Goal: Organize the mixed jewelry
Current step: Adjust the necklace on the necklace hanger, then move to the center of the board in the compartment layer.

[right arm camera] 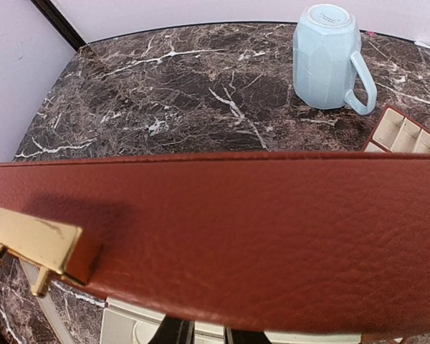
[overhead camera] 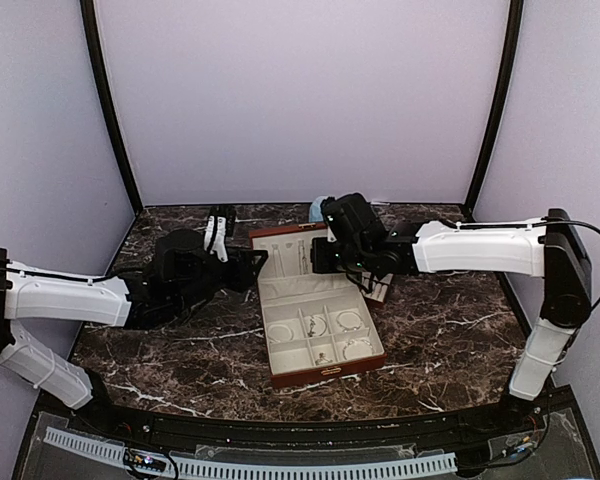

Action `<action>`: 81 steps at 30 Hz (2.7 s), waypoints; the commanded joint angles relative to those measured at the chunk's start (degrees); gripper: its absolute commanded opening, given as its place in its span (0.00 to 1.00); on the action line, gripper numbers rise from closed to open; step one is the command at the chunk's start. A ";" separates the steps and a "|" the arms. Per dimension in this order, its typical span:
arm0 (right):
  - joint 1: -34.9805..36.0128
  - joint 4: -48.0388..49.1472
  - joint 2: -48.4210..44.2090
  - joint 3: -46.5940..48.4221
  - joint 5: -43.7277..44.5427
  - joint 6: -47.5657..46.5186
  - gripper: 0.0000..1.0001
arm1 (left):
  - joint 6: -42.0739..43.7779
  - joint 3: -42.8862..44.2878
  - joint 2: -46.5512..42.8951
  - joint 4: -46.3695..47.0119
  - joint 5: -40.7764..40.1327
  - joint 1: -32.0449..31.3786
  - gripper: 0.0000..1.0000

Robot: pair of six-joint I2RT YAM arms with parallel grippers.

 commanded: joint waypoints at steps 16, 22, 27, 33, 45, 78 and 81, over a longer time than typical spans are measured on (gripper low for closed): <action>-1.06 2.12 1.77 1.88 5.06 3.27 0.03 | 2.38 3.39 3.44 0.54 -1.61 0.66 0.29; -1.45 1.79 2.13 1.82 5.02 4.43 0.00 | 2.48 3.15 3.39 0.66 -1.72 0.66 0.27; -2.02 1.82 1.20 0.70 4.27 5.37 0.00 | 2.41 2.93 3.24 0.79 -1.84 0.68 0.26; -2.56 6.92 -1.20 -2.39 -1.55 3.17 0.03 | 2.64 2.47 2.58 0.96 -2.19 0.69 0.29; -3.05 10.30 -9.20 -7.35 -7.32 -3.34 0.21 | 1.90 1.50 -3.47 -4.00 -0.88 0.77 0.47; -30.89 -3.57 -10.98 -11.81 -6.89 1.24 0.33 | 11.19 10.66 -14.27 -34.39 15.62 27.95 0.67; -32.30 -5.25 -5.00 -8.26 -4.98 2.75 0.30 | 13.97 11.42 -14.89 -34.95 13.79 29.74 0.67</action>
